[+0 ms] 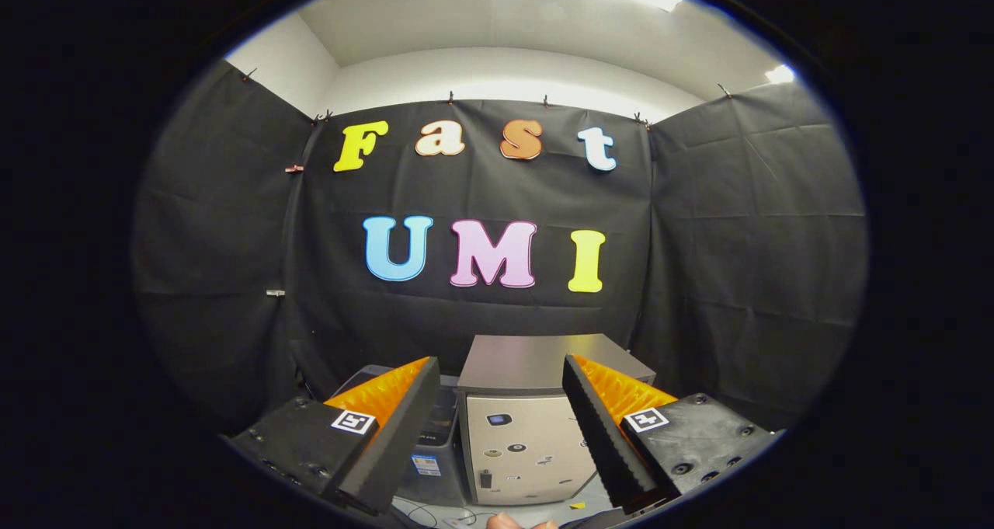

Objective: Put the clothes into the washing machine and then close the washing machine lid.

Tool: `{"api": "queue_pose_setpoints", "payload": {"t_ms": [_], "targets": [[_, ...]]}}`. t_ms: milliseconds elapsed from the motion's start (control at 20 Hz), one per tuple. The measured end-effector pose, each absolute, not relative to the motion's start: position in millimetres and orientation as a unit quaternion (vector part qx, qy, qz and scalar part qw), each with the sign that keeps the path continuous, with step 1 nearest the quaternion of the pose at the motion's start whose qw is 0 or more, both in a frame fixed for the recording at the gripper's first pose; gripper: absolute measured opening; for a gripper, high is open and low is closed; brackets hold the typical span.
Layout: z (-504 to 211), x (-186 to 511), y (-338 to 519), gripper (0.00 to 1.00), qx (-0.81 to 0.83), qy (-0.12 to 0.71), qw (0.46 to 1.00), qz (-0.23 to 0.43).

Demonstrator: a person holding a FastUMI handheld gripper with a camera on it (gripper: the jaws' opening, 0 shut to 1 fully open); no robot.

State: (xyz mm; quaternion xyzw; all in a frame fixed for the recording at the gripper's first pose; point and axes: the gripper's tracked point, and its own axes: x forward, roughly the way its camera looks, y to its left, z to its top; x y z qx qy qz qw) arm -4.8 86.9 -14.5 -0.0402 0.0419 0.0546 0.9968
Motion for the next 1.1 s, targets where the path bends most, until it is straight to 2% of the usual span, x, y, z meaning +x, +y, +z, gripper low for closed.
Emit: {"api": "queue_pose_setpoints", "payload": {"t_ms": [1100], "targets": [[-16,-5,98,1.0,-0.046,0.044,0.996,0.065]]}}
